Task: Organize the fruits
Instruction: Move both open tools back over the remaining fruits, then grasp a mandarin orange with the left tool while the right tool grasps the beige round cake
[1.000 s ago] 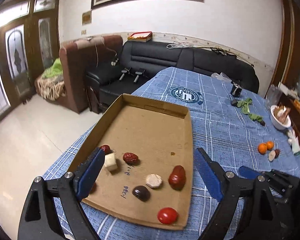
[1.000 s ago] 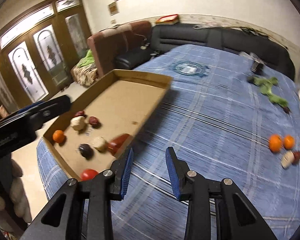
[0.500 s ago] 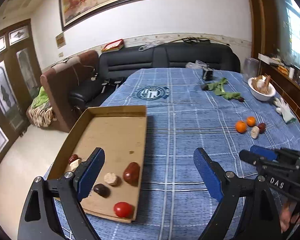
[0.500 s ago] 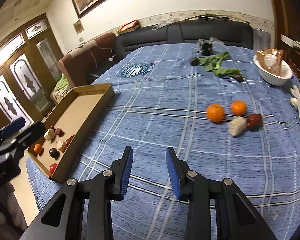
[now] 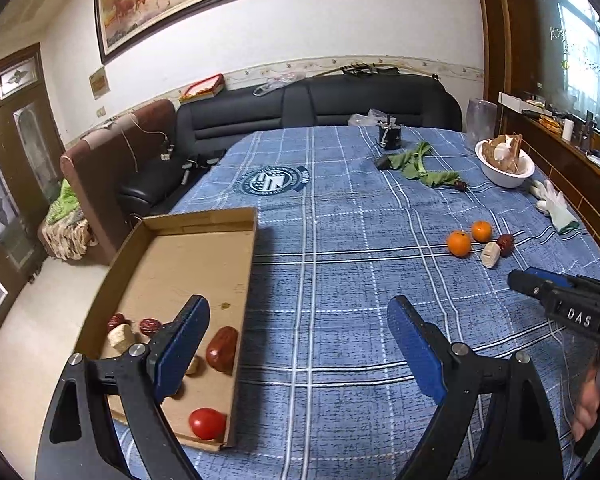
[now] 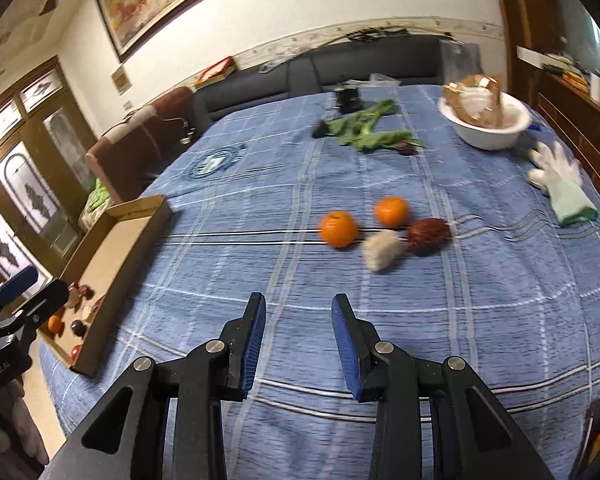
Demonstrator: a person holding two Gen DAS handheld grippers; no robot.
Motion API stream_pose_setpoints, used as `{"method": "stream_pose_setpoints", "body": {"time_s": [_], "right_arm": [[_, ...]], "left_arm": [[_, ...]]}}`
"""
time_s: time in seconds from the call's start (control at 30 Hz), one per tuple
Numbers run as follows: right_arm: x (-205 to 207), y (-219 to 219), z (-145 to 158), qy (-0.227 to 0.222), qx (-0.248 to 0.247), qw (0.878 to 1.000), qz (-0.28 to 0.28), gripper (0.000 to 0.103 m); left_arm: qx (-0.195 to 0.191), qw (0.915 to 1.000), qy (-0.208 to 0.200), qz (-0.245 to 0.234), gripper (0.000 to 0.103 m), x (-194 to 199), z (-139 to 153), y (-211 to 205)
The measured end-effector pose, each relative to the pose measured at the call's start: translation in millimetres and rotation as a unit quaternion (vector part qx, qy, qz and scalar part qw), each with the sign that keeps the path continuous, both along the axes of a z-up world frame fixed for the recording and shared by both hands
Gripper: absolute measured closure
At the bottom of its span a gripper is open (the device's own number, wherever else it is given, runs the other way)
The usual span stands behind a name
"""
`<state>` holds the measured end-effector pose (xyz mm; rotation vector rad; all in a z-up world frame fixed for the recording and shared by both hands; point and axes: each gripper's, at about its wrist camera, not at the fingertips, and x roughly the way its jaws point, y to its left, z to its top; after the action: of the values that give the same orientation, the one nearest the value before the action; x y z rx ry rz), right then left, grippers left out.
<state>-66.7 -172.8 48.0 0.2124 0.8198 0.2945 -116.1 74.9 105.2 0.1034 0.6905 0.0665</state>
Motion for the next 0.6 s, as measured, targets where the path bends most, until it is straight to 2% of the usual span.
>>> {"method": "stream_pose_setpoints", "body": {"time_s": [0.2,0.37,0.47,0.6], "right_arm": [[17.0,-38.0,-7.1,0.015,-0.005,0.999,-0.046,0.066],[36.9,-47.2,-15.8,0.032,0.002,0.998,-0.060,0.064],[51.2,-43.5,-24.8,0.046,0.014,0.997,-0.058,0.062],[68.4,-30.7,-35.8,0.057,0.010,0.997,-0.058,0.062]], "left_arm": [[-0.032,0.9988,0.027,-0.027,0.013,26.3,-12.2,-10.3],[-0.049,0.9963,0.040,-0.057,0.013,62.1,-22.8,-32.7],[-0.073,0.9928,0.063,-0.072,0.013,91.2,-32.8,-44.5],[-0.123,0.9835,0.099,-0.088,0.013,132.3,-50.3,-60.9]]}}
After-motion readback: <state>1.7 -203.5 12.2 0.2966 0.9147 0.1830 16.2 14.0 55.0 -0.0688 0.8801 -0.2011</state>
